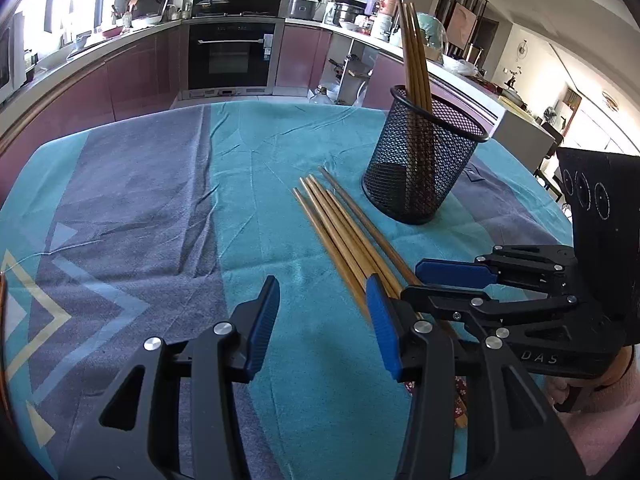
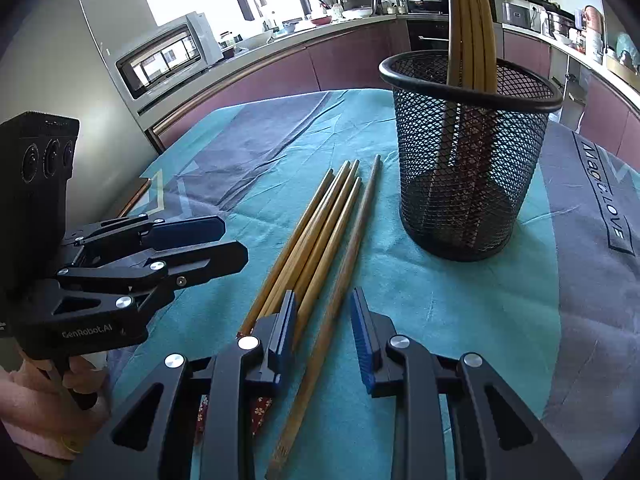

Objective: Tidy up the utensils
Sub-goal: 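Move both grippers back down to the remaining chopsticks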

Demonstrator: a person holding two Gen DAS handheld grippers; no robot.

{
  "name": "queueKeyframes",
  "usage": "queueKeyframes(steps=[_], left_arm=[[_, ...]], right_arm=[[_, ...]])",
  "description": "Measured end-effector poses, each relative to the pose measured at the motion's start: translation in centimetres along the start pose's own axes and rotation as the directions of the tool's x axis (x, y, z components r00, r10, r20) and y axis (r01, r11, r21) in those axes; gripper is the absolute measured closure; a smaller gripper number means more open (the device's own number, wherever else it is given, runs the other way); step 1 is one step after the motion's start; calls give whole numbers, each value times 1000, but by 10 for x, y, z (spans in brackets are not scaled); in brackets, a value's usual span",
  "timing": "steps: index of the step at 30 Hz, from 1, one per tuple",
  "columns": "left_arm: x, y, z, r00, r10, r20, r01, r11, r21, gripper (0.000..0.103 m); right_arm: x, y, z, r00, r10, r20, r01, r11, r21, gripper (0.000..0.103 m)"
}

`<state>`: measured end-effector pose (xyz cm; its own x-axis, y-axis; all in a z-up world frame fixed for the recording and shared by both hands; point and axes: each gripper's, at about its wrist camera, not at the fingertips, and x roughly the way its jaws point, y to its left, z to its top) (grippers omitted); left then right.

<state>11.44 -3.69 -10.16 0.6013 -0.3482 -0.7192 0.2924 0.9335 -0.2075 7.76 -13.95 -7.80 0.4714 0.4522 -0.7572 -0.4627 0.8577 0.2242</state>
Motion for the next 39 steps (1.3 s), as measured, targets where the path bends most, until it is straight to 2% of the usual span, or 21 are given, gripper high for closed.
queueKeyframes(steps=[6,10,13,16,26,29,34,39], left_arm=[[10,-14,-2,999,-17,-30,18,998,52,56],[23,-20,-4,997,-4,-71,9,998,67,57],[24,-23,-5,998,8,-69,-2,996,88,57],[25,-20,-6,998,1,-68,5,996,87,58],[19,-6,-8,996,-43,-75,48,997,59,75],[17,1,-8,993,-90,-76,93,995,33,75],[17,6,-8,991,-105,-77,107,994,12,75],[18,5,-9,994,-64,-87,67,997,27,78]], right_arm=[[-2,-4,-2,1000,0,-2,0,1000,12,77],[-2,-6,-2,1000,-2,0,2,1000,18,77],[-3,-6,-2,1000,-6,1,6,1000,19,77],[-3,-9,-3,1000,-4,2,4,1000,27,78],[-3,-10,-2,1000,-16,2,16,1000,16,80],[-3,-9,-1,1000,-19,1,19,1000,14,80],[-2,-10,-1,1000,-18,3,18,1000,19,80],[-3,-10,-1,1000,-19,2,19,1000,16,80]])
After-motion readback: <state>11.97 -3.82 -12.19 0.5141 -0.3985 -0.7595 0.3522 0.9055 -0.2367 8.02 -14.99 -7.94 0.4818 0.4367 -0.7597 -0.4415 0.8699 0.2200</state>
